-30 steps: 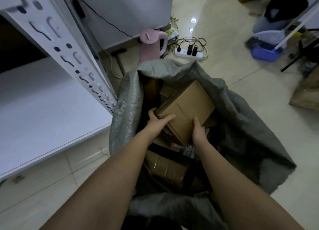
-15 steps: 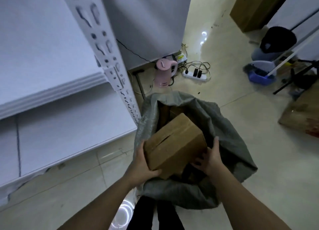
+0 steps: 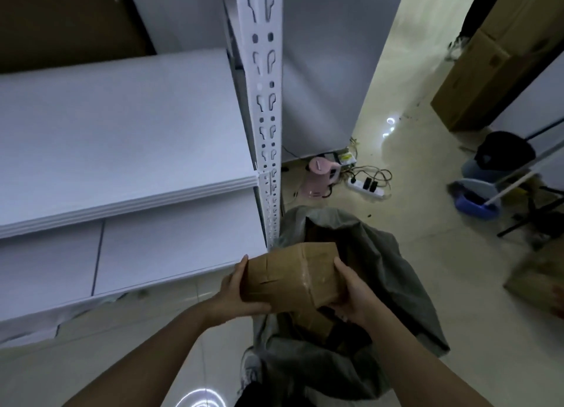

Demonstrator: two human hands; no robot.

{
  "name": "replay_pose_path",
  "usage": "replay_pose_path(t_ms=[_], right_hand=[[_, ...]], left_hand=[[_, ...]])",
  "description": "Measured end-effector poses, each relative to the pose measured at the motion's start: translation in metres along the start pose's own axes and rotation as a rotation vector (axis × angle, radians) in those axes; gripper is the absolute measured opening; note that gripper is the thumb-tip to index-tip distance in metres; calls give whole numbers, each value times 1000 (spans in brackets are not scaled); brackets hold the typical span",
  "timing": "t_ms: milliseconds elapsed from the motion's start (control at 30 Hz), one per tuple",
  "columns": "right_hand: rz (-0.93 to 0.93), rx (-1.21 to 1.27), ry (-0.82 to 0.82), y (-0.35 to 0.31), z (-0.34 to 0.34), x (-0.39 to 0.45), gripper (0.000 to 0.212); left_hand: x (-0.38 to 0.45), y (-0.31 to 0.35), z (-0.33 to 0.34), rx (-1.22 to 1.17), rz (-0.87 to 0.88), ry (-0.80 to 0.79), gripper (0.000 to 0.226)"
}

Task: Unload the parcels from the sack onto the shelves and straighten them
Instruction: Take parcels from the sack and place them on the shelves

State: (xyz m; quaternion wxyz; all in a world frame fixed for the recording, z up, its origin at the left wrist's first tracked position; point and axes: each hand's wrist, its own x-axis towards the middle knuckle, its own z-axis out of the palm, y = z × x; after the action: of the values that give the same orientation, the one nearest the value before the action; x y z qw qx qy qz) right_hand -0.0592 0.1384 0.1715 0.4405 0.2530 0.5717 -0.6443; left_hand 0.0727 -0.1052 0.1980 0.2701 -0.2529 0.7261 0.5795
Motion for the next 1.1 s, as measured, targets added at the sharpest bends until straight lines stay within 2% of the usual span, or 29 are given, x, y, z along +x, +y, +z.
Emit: replay_pose_path(t_ms=[133,200,300,367,433,567,667,733,833,900,1100], right_hand=[[-71,-1,-113,-5,17,-7,69],[-9,17,-159,-9,30,-13,73],[69,-85,-248,-16,36,-18,81],[153,-164,-328,-19,37,-22,86],[216,-263,-360,-21,40,-29,86],[180,-391,-302,-16,49,-38,72],[100,-400,-331,-13,51,-37,63],[42,-371,-334,-11,51,-34,71],[-41,-334,-340,-10,56,-32,85],[-82,-340,-353,-10,62,-32,90],[-11,-419,-484,-7,88,-37,88]], left_hand=[[-15,4,-10,-563,-152,159,108],[-16,5,-11,-713,-158,236,98],[-18,14,-11,-823,-144,309,69],[-20,17,-12,-820,-112,372,57],[-19,16,-13,-750,-53,441,64],[-19,20,-15,-708,57,462,53],[-21,20,-20,-733,18,427,49],[-22,14,-24,-771,-41,377,61],[-28,7,-22,-795,-165,217,78],[-31,3,-20,-780,-177,148,75],[-58,-13,-26,-811,-155,265,70]])
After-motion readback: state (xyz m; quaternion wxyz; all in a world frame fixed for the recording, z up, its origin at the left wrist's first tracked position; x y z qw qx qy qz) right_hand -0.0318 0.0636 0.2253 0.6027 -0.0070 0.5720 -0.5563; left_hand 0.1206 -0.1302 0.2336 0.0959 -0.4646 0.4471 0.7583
